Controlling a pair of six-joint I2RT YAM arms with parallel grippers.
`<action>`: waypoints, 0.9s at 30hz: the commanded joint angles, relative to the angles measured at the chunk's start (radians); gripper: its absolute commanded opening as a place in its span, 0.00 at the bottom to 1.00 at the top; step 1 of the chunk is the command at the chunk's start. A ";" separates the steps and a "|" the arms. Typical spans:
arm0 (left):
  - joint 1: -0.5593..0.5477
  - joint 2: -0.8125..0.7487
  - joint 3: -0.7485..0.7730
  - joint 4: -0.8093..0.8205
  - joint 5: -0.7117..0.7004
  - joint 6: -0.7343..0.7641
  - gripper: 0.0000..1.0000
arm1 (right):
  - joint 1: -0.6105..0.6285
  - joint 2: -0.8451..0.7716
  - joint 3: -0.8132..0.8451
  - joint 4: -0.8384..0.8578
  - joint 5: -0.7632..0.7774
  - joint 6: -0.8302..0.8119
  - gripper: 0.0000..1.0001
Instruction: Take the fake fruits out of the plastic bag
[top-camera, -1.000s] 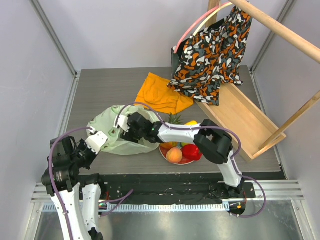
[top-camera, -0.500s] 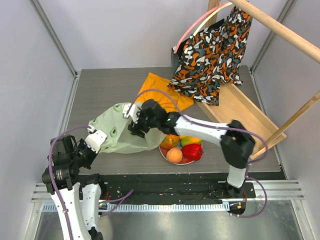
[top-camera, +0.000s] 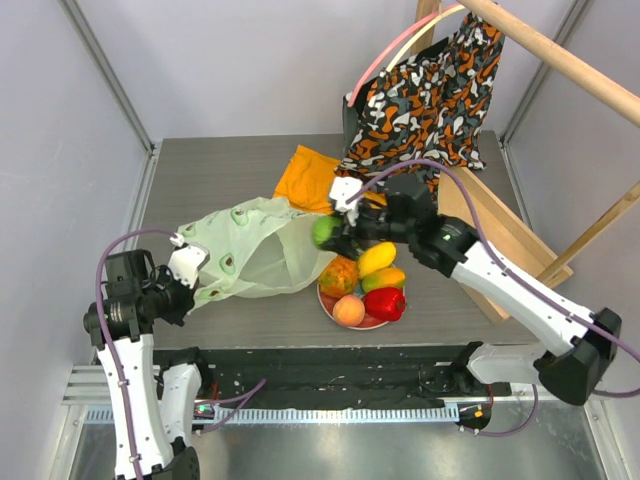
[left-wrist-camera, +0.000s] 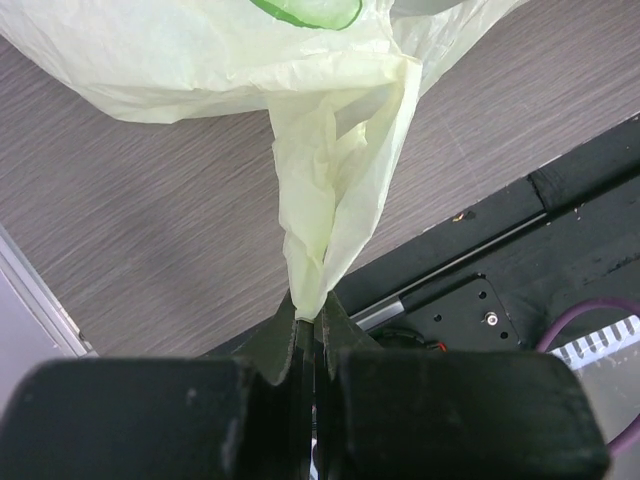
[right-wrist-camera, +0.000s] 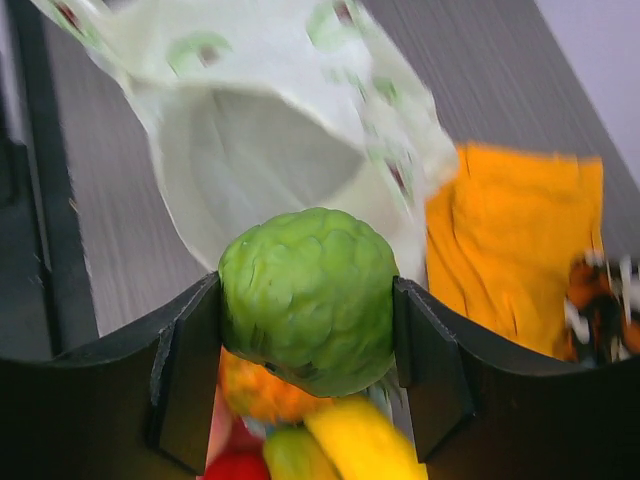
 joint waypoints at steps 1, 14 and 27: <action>-0.004 0.010 0.030 0.052 0.012 -0.044 0.00 | -0.134 -0.120 -0.096 -0.260 0.039 -0.125 0.16; -0.004 0.002 0.004 0.054 -0.009 -0.037 0.00 | -0.189 -0.133 -0.305 -0.370 0.015 -0.354 0.19; -0.004 0.008 0.034 0.089 -0.010 -0.105 0.00 | -0.189 -0.056 -0.305 -0.344 -0.067 -0.391 0.98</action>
